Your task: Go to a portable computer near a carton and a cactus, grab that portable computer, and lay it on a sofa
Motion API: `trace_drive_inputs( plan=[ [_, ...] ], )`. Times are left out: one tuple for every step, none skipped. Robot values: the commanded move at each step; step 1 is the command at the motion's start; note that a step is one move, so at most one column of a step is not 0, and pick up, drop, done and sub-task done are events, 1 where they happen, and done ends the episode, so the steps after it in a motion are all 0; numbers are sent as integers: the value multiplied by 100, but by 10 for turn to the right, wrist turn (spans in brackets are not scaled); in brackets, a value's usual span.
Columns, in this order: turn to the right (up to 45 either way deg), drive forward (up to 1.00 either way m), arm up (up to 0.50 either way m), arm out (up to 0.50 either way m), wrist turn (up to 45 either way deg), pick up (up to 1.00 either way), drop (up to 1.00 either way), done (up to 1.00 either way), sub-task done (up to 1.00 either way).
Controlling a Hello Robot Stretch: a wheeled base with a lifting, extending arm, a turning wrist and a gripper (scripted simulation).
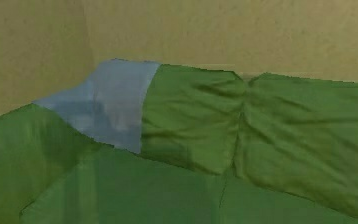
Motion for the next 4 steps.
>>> trace_drive_inputs(
  plan=[
    [-450, 0, 0, 0, 0, 0, 0, 0, 0],
    [-450, 0, 0, 0, 0, 0, 0, 0, 0],
    [-450, 0, 0, 0, 0, 0, 0, 0, 0],
    [-60, 0, 0, 0, 0, 0, 0, 0, 0]
  ],
)
